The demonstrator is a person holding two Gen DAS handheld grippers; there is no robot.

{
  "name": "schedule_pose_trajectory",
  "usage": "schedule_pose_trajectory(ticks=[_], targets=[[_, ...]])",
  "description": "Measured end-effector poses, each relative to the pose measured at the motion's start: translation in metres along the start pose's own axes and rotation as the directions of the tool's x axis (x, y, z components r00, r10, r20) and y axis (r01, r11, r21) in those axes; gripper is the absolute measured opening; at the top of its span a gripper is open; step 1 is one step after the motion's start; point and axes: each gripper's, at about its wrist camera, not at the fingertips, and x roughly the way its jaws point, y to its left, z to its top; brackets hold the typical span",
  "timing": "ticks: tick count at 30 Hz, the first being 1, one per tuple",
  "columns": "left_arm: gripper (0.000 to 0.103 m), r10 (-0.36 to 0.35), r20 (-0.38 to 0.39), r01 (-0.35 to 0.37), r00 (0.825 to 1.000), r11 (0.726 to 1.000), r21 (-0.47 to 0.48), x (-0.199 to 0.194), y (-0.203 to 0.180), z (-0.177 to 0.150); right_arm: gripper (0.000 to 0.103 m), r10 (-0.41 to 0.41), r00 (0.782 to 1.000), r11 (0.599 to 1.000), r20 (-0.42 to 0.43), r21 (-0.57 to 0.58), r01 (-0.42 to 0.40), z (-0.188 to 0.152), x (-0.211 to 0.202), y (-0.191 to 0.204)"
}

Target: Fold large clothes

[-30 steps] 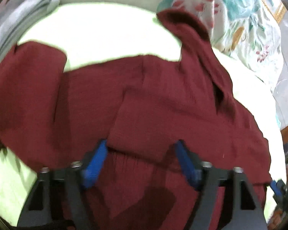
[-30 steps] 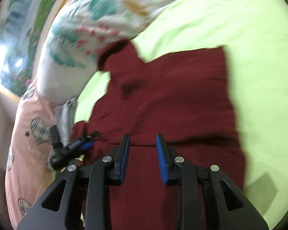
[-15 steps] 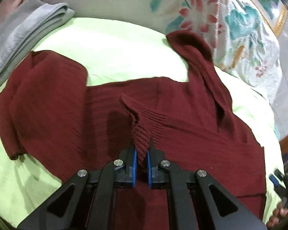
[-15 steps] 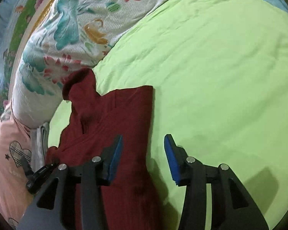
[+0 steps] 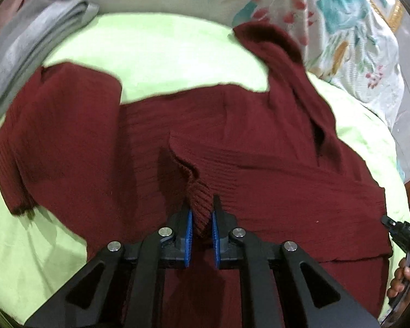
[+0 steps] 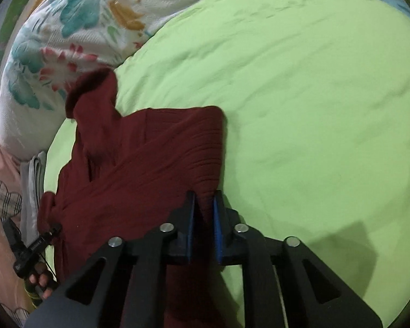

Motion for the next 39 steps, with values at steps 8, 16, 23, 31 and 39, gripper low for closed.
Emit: schedule_pose_trajectory(ticks=[8,16,23,31,39], targets=[[0.045,-0.009,0.079,0.018,0.997,0.992,-0.123,-0.060,0.044,-0.032,0.045,0.073,0.992,0.993,0.104,-0.102,-0.063,-0.040,-0.046,0.040],[0.052,0.092,0.116,-0.049,0.989,0.943,-0.329,-0.089,0.137,-0.027,0.045,0.152,0.988,0.976,-0.017,-0.158,-0.153,-0.080,-0.035,0.070],[0.036,0.070,0.080,-0.034,0.994,0.923,-0.384,-0.058,0.175,-0.001,0.045,0.182,0.981,0.964,-0.070,-0.184,-0.192,-0.093,-0.022,0.093],[0.004,0.017,0.156,0.038,0.988,0.940,-0.340,-0.080,0.169,0.001,0.045,0.196,0.978,0.965,-0.068,-0.167,-0.204,-0.094,-0.026,0.093],[0.004,-0.187,0.334,0.252,0.924,0.954,-0.163,-0.148,0.078,0.021,0.045,0.241,0.970,0.955,-0.042,-0.167,-0.245,-0.097,-0.043,0.097]])
